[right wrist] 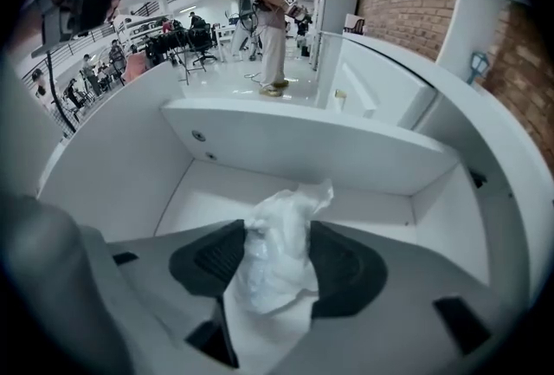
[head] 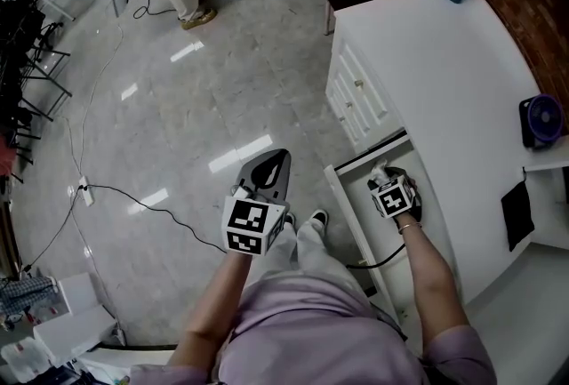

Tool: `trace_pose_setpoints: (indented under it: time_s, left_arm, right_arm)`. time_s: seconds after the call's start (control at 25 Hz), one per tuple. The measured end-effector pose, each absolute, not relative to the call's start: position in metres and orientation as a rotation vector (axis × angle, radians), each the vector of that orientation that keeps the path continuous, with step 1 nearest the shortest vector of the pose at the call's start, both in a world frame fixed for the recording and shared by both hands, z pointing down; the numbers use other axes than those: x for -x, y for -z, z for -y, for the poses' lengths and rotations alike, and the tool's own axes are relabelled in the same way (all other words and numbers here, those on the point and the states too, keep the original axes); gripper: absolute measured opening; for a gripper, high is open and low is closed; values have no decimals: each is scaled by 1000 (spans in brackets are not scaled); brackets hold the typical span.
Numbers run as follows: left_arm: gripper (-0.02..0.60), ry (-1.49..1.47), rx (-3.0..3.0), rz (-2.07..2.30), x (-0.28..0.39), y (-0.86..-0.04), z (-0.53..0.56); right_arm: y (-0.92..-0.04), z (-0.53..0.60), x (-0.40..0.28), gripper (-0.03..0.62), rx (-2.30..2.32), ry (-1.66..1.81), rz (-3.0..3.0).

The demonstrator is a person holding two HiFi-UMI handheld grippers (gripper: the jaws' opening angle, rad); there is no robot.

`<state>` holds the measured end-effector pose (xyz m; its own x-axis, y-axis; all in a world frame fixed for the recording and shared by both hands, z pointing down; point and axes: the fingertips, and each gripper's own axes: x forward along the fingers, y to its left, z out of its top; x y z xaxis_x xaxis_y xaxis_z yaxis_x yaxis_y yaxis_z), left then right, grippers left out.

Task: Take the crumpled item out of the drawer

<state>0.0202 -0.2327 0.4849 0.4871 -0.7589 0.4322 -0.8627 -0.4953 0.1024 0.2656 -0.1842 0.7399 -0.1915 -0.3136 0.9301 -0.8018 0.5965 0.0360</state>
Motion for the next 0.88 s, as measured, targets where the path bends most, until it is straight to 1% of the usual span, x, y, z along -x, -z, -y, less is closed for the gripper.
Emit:
trace_pose_setpoints:
  time_s: [0.48, 0.88]
  left_arm:
    - [0, -463, -2474, 1304, -30, -481, 234]
    - [0, -442, -2526, 1226, -38, -477, 229]
  right_arm:
    - [-733, 174, -253, 186, -875, -537, 1740]
    - [-711, 156, -240, 146, -987, -624, 1809]
